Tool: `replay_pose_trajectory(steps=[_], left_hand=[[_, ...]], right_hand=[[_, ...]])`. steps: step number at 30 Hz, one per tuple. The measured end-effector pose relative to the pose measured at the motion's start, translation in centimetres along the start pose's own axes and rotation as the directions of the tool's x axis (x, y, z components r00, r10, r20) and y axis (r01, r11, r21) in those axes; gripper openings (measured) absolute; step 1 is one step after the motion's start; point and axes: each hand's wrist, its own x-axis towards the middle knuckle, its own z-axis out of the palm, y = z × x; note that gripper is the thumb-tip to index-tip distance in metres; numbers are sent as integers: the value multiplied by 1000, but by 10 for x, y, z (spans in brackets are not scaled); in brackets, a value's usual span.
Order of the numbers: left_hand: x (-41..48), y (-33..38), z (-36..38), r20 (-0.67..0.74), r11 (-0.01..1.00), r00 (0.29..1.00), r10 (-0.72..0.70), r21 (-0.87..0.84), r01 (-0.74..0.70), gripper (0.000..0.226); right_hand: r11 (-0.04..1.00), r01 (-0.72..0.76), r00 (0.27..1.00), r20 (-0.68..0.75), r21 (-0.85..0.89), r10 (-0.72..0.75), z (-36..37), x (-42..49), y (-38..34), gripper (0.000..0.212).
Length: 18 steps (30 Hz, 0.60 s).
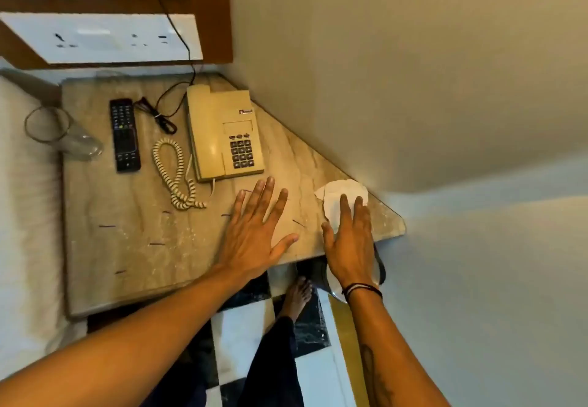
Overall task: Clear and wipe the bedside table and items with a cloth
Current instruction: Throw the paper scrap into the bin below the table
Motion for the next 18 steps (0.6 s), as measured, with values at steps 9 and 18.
replay_pose_trajectory(steps=[9, 18], left_hand=[[31, 1, 46, -19, 998, 1000, 22, 55, -21, 97], [39, 3, 64, 32, 999, 999, 16, 40, -17, 98]], right_hand=[[986, 3, 1000, 1, -165, -3, 21, 61, 21, 62], [981, 46, 999, -10, -188, -48, 40, 65, 34, 73]])
